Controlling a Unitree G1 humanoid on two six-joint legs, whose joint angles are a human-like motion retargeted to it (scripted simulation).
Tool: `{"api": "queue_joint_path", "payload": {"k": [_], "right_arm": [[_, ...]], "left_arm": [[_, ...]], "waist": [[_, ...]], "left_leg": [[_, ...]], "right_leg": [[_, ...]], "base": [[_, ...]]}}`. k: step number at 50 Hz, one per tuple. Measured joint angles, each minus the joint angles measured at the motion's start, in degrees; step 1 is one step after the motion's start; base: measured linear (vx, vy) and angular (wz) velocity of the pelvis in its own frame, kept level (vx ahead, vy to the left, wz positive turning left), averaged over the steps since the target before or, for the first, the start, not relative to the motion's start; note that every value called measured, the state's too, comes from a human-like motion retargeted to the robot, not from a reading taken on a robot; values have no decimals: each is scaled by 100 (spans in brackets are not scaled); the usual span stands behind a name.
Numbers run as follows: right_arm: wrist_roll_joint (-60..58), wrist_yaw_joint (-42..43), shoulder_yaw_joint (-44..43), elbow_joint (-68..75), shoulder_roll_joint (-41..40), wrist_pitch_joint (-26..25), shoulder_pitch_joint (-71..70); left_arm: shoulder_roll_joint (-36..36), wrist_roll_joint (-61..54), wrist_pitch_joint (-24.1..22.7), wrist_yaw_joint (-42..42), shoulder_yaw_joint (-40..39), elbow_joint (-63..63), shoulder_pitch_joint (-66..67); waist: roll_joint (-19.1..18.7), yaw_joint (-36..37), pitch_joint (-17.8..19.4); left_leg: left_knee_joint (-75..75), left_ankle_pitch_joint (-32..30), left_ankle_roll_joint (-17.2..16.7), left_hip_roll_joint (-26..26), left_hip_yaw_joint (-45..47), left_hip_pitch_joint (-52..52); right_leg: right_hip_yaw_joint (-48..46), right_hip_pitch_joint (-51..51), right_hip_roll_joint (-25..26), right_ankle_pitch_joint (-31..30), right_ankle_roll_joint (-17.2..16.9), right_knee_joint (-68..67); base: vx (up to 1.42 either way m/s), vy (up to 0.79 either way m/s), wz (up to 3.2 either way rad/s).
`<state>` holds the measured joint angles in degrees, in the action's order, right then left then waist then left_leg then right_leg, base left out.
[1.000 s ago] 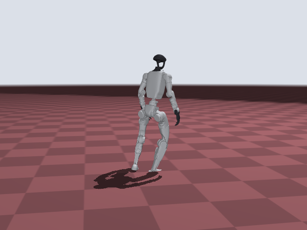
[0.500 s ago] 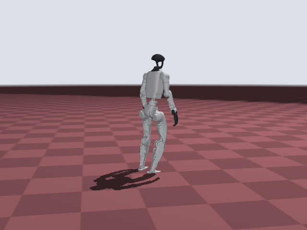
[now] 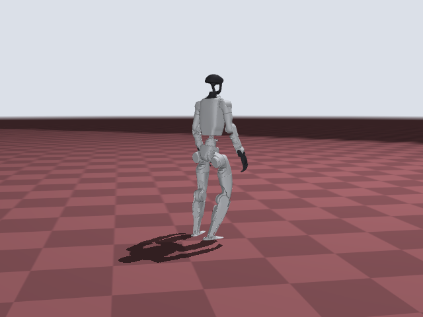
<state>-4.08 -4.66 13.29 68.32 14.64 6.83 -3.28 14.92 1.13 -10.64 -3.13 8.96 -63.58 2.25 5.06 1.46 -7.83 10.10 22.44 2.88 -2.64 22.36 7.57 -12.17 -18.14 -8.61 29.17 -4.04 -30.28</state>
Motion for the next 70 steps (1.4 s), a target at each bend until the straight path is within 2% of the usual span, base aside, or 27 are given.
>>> {"api": "queue_joint_path", "payload": {"k": [10,17,23,28,35,42,54,70], "right_arm": [[129,152,-47,110,40,24,157],[129,199,-71,175,8,38,208],[136,217,-59,264,-98,41,195],[198,115,38,388,-209,3,202],[448,-103,101,499,-345,-88,52],[554,-81,157,306,-208,-131,-72],[530,-47,152,-16,-157,-105,-129],[606,-45,88,13,-336,-198,-88]], "left_arm": [[-18,19,-12,21,-18,-60,-23],[44,79,-10,-2,-27,-178,-62],[93,36,-36,-50,-5,-292,-152],[108,-96,-30,-134,107,-327,-311],[-8,-410,80,-247,262,-489,-285],[59,-437,171,-206,305,-626,-147],[192,-322,255,-100,-27,-663,15],[163,-477,267,-220,-224,-592,56]], "waist": [[15,145,167],[36,271,339],[16,488,571],[-112,814,695],[-59,978,517],[85,770,372],[298,445,372],[213,441,554]], "left_leg": [[-80,45,65,-82,-191,-252],[389,305,135,-28,-338,-58],[1778,829,224,150,-590,733],[2985,1360,245,211,-1232,1765],[2673,1060,156,142,-1633,2325],[1978,817,177,-123,-1546,1940],[988,591,226,-623,-1306,820],[438,501,125,-533,-1314,-175]], "right_leg": [[-81,275,-46,65,77,16],[-132,288,-52,160,130,-69],[-156,111,47,246,196,-216],[-146,-170,357,234,248,-288],[-34,-523,529,28,195,-71],[159,-687,352,-8,34,-425],[166,-661,-23,548,14,-1024],[177,305,237,421,113,-325]], "base": [[0,0,0],[0,0,0],[0,0,0],[0,0,0],[1,2,2],[5,9,12],[6,6,9],[3,-2,1]]}}
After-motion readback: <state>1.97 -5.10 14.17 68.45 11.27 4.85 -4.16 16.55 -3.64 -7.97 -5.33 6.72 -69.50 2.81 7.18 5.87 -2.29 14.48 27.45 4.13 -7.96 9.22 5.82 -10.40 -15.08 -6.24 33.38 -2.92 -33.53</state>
